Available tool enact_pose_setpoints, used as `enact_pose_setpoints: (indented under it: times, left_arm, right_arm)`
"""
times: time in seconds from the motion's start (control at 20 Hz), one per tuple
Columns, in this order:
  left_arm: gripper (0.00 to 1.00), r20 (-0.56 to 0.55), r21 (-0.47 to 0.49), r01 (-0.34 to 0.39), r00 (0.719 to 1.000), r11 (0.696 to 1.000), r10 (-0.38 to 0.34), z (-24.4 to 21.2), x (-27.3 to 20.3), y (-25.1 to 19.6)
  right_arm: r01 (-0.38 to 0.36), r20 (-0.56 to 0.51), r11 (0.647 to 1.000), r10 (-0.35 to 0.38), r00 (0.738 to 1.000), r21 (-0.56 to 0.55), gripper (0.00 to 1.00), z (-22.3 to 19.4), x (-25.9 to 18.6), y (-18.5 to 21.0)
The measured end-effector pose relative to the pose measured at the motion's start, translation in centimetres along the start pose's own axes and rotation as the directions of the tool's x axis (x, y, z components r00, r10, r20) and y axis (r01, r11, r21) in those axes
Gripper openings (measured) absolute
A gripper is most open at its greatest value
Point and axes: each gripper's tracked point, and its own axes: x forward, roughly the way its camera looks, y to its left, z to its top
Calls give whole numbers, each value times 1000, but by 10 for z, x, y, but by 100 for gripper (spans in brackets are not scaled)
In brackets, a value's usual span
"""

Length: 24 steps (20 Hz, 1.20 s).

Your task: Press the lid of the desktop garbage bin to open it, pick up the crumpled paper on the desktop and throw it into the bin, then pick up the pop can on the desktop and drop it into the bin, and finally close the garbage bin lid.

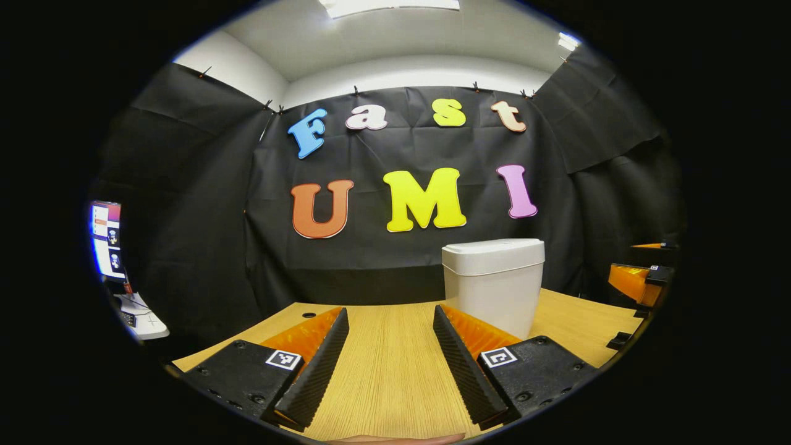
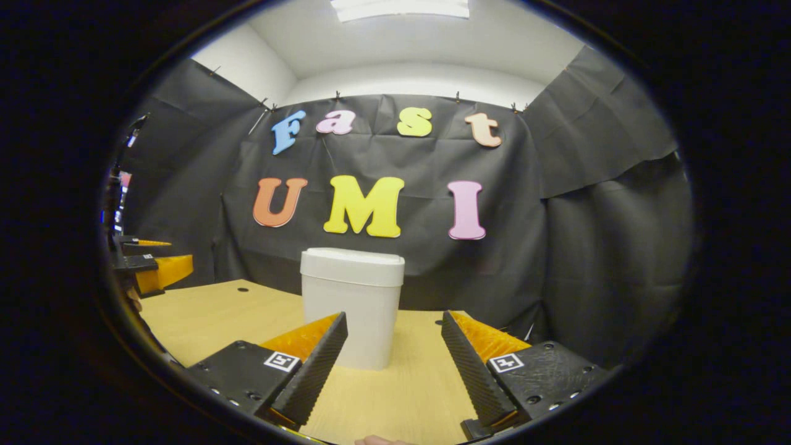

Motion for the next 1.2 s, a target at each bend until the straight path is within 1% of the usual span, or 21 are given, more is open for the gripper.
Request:
enact_pose_setpoints:
  times: [0.05,0.1,0.15,0.2,0.3,0.35,0.5,0.55,0.6,1.1,1.15,1.2]
  left_arm:
    - [89,-3,0,2,1000,1000,-2,0,0,-1]
    - [89,-6,-1,4,1000,1000,-4,-2,1,-2]
    - [89,-9,-3,7,1000,1000,-7,-3,2,-2]
    - [89,-13,-5,9,1000,1000,-9,-5,2,-3]
    - [90,-18,-4,4,1000,1000,-4,-5,2,-1]
    - [90,-19,-3,6,1000,1000,-6,-6,3,-1]
    - [90,-26,-9,24,999,1000,-25,-7,2,-5]
    - [90,-26,-6,25,999,1000,-25,-8,3,-5]
    - [90,-28,-4,25,999,1000,-26,-8,4,-5]
    - [90,-35,0,26,999,1000,-26,-11,5,-5]
    - [90,-37,-1,27,999,1000,-27,-11,6,-6]
    - [90,-39,-2,26,999,1000,-26,-13,6,-6]
  right_arm:
    - [-2,5,1000,2,1000,0,97,1,-1,1]
    - [-1,5,1000,1,1000,-2,95,1,0,1]
    - [-1,3,1000,1,1000,-5,95,0,0,1]
    - [-1,-1,1000,1,1000,-8,97,-3,1,1]
    - [0,-10,1000,0,1000,-5,97,-6,1,0]
    - [1,-9,1000,-1,1000,2,95,-6,1,0]
    - [5,-5,1000,-5,1000,13,95,-5,2,-1]
    - [7,-2,1000,-7,1000,14,97,-4,3,-2]
    - [9,-1,1000,-9,1000,14,95,-4,3,-2]
    - [13,-16,1000,-12,1000,11,95,-9,5,-3]
    - [13,-16,1000,-13,1000,9,97,-10,5,-4]
    - [14,-16,1000,-14,1000,7,97,-9,4,-4]
